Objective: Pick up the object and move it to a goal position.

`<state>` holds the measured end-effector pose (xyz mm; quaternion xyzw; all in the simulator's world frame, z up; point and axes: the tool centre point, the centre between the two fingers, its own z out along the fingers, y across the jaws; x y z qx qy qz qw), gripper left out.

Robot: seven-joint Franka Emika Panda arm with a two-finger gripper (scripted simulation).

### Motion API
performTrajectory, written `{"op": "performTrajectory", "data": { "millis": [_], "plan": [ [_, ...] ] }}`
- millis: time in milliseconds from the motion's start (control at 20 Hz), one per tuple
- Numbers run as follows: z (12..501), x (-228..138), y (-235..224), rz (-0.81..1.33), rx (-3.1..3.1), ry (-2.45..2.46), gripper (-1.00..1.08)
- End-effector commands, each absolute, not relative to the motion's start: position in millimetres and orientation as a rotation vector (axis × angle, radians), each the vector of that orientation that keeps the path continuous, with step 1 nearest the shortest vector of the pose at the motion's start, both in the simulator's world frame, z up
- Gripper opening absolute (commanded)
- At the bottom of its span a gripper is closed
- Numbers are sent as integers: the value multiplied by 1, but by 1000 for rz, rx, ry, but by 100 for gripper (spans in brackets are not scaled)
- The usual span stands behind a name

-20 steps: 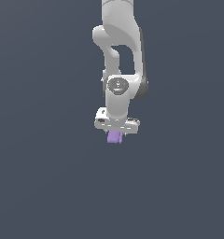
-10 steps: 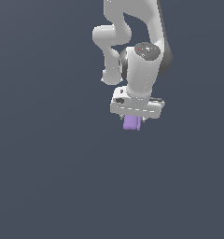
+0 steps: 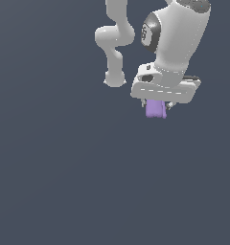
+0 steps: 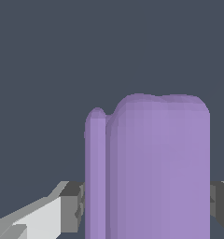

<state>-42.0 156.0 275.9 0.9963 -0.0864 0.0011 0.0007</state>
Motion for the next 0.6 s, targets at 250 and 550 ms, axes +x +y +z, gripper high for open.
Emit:
{"op": "performTrajectory", "data": {
  "millis": [250,550],
  "plan": [
    [311,-43,182,0,3129,-272,-100],
    [317,-42,187,0,3129,-272,-100]
  ]
}}
